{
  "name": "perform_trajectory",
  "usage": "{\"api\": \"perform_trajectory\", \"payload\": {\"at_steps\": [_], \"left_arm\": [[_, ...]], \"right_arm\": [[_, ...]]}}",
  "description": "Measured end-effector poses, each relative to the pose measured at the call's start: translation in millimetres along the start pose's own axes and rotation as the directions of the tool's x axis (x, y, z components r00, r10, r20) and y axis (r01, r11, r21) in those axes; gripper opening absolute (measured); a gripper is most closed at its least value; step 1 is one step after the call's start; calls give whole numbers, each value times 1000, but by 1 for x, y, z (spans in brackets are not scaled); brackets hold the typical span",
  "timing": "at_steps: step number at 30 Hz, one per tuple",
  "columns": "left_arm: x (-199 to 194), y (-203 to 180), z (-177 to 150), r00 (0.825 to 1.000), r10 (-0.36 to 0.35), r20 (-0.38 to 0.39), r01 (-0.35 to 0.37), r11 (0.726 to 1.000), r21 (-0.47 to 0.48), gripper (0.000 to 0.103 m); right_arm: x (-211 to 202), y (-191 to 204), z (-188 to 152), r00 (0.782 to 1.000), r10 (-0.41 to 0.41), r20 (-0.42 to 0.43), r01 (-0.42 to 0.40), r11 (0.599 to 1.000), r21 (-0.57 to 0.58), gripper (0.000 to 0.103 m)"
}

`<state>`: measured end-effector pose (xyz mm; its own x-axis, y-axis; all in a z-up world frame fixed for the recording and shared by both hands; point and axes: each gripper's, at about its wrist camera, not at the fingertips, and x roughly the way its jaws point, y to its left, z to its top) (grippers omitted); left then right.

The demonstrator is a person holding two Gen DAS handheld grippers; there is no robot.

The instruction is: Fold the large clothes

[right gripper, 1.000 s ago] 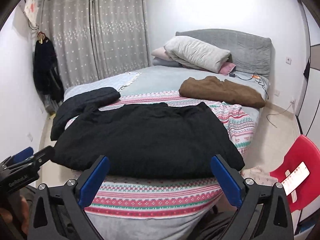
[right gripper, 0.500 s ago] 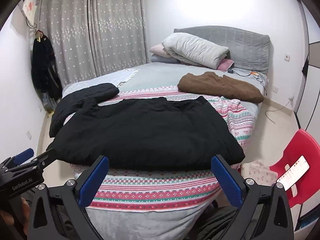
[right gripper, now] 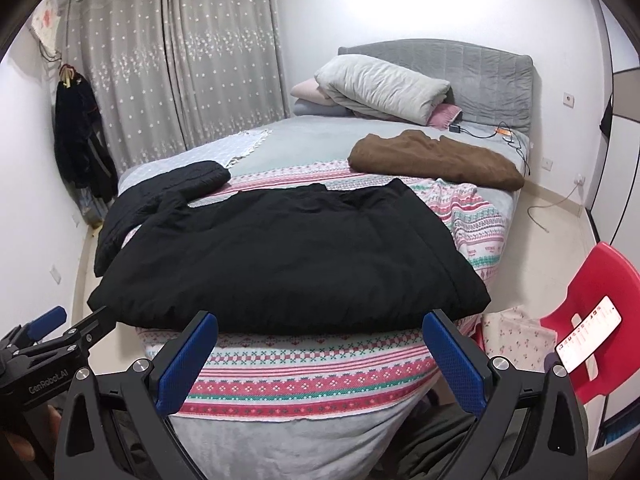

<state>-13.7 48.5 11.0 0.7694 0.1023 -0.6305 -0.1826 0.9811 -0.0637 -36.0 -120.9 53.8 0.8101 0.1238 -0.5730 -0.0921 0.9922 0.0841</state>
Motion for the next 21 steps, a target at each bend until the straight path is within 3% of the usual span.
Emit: {"api": "perform_trajectory", "payload": {"at_steps": [21], "left_arm": [[10, -8, -4, 1000, -2, -29, 3, 1000, 14, 102]], "right_arm": [[9, 7, -4, 999, -37, -25, 36, 999, -31, 103]]}}
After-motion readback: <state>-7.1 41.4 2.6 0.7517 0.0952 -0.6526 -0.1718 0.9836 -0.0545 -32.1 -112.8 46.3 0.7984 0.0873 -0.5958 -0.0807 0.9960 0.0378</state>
